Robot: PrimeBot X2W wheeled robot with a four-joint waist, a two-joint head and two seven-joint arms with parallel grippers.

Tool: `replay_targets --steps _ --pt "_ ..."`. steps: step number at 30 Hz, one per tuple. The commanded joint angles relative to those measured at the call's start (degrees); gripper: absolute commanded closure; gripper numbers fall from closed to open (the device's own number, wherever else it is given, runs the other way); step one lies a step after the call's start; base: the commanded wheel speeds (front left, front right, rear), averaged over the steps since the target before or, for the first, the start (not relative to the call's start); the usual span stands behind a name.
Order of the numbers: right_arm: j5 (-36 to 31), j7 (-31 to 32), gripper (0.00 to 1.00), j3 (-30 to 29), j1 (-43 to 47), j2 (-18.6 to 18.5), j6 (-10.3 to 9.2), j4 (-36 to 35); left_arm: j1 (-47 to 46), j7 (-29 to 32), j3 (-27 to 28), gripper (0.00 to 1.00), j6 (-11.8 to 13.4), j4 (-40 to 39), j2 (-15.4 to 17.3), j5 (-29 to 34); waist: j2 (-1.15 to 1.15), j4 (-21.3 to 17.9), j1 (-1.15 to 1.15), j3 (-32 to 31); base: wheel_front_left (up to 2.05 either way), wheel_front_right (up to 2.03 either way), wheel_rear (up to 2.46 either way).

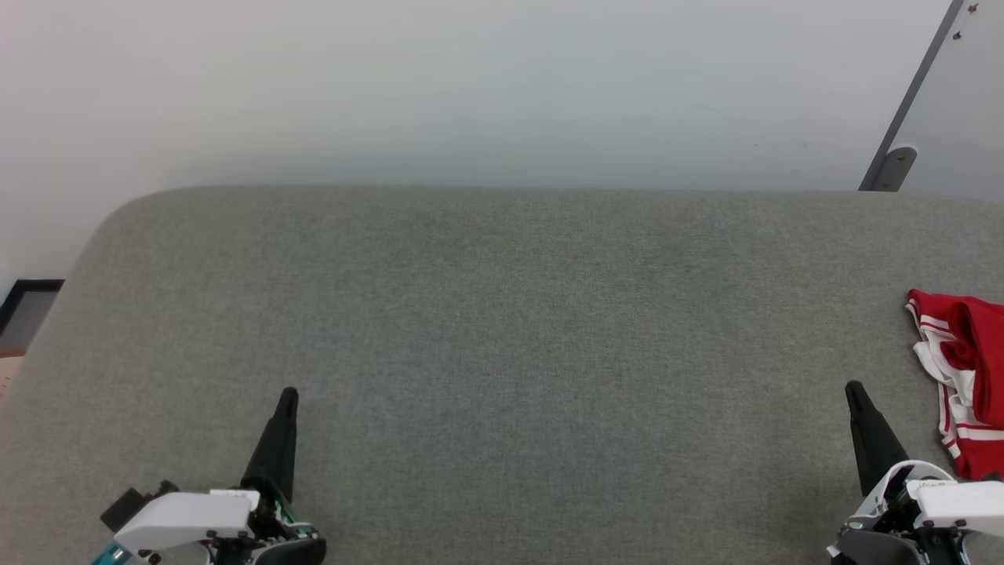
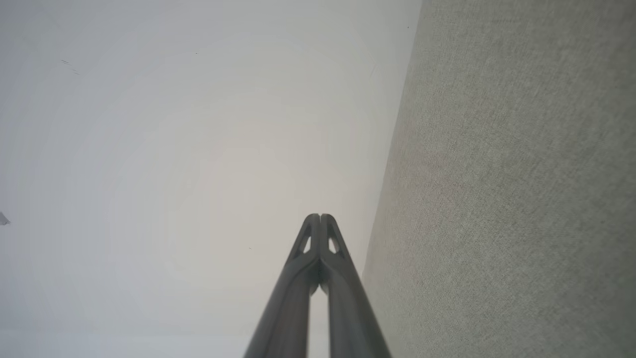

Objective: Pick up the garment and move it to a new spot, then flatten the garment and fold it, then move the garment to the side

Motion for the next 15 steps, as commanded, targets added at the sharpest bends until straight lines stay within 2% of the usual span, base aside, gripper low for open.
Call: replay_targets --steps 1,15 --pt "0.21 0.17 1.00 -0.05 -0.55 0.19 -0.06 -0.25 -0.61 0.22 0.14 1.00 -0.18 -0.10 0.02 -0.13 0.00 0.00 0.00 0.00 0.00 0.00 0.00" --pt "0.22 0.16 1.00 -0.04 -0.48 0.19 -0.06 -0.21 -0.59 0.20 0.12 1.00 -0.18 -0.11 0.02 -0.15 0.00 0.00 0.00 0.00 0.00 0.00 0.00"
